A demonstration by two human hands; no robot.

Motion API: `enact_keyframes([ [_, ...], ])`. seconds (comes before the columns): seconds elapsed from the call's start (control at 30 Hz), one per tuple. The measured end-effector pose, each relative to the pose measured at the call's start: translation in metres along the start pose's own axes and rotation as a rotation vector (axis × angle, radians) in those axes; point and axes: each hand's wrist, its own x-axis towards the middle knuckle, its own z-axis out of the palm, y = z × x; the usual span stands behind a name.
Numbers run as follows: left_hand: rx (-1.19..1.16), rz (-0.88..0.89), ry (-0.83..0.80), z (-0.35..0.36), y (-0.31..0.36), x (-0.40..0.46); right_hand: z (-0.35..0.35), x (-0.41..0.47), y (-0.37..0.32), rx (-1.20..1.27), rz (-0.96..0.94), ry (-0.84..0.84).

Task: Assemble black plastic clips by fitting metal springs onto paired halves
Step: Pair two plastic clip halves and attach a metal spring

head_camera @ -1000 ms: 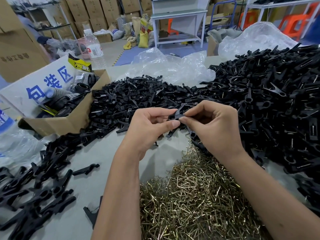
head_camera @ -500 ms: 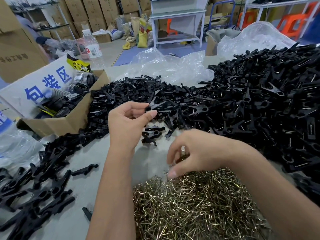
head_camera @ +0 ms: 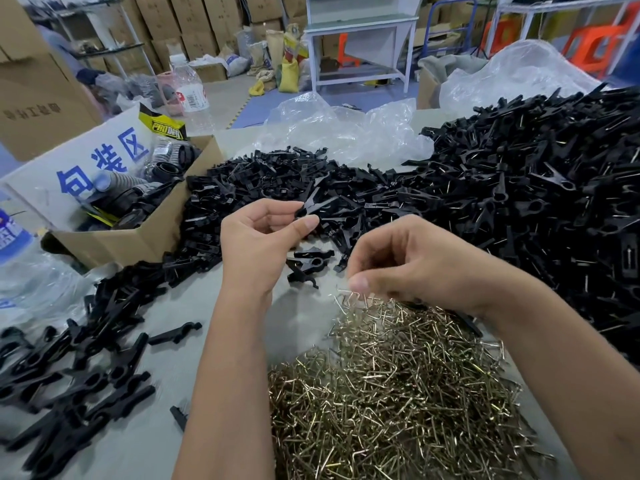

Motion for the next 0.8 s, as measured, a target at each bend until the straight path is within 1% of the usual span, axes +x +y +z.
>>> enact_keyframes([
  [0.1, -0.007, -0.006, 0.003, -0.001, 0.001, -0.001, -0.001, -0.001, 0.001, 0.026, 0.014, 0.023],
  [0.17, -0.014, -0.013, -0.011, -0.002, 0.001, -0.001, 0.0, 0.001, 0.002, 0.096, 0.013, 0.096],
  [0.27, -0.016, -0.01, -0.043, -0.003, 0.002, -0.002, 0.002, 0.005, 0.007, 0.284, 0.025, 0.196],
  [0.33, -0.019, -0.005, -0.066, -0.003, 0.002, -0.002, 0.003, 0.006, 0.011, 0.324, 0.036, 0.27],
  [0.47, -0.017, 0.002, -0.13, -0.004, 0.001, -0.002, 0.003, 0.009, 0.017, 0.348, 0.025, 0.425],
  [0.57, -0.025, 0.023, -0.216, -0.005, 0.001, -0.003, 0.0, 0.01, 0.019, 0.376, 0.04, 0.506],
  [0.67, -0.039, 0.062, -0.319, -0.005, 0.001, -0.004, 0.0, 0.011, 0.019, 0.321, 0.034, 0.528],
  [0.8, -0.032, 0.075, -0.366, -0.003, 0.001, -0.005, 0.0, 0.011, 0.019, 0.297, -0.005, 0.541],
])
